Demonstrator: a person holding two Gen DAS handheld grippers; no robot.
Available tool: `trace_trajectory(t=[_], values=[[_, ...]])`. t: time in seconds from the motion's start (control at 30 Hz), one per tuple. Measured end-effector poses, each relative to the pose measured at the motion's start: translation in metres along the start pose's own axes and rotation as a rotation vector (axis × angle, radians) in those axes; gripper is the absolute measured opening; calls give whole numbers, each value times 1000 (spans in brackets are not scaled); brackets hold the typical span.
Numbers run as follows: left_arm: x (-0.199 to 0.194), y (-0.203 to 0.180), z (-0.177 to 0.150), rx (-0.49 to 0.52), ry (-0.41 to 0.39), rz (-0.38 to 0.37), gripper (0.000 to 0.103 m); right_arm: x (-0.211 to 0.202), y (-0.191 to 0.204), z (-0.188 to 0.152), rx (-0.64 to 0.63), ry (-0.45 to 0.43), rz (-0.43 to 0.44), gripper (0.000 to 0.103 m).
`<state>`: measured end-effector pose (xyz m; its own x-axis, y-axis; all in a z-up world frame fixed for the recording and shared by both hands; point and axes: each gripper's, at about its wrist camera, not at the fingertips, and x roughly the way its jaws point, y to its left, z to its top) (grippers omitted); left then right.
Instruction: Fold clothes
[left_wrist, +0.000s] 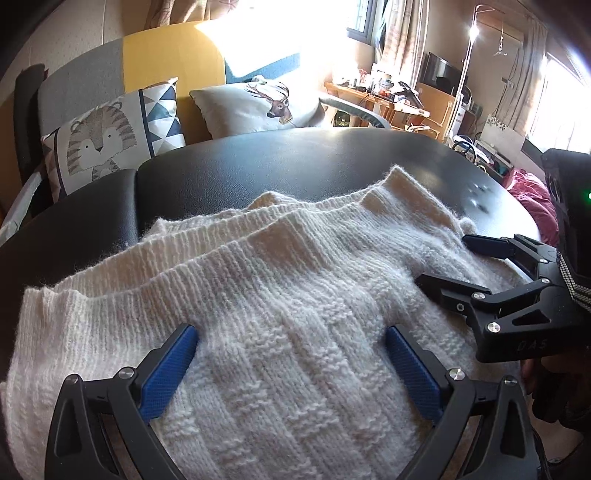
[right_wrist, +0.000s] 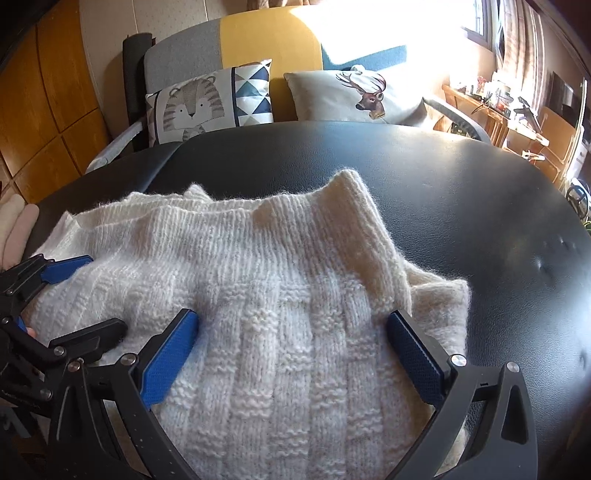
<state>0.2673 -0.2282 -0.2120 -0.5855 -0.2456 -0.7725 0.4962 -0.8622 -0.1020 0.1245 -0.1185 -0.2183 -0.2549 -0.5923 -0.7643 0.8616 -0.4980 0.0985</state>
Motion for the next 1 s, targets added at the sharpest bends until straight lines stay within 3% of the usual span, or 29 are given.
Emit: trace_trajectory(t=[0.2,0.37,0.53,0.63,0.8,1.0], values=[[-8,-2,11,-19,19,10,103,-36,-3,-6,25,-59,-50,103],[-19,-13,21,-3,-9,-1,103,-74,-4,-35,36,-128,-81,103],[-5,-26,23,38,21,34,103,-56,5,-62,-12,-47,-66,103],[15,-23,16,45,57,21,103,-47,2,-69,-2,-69,-42,103],[12,-22,23,26,75,17,103,-52,-6,-67,9,-51,15,103],[0,-42,46,-7,98,-59,103,-83,-48,-72,163,-124,90,103]])
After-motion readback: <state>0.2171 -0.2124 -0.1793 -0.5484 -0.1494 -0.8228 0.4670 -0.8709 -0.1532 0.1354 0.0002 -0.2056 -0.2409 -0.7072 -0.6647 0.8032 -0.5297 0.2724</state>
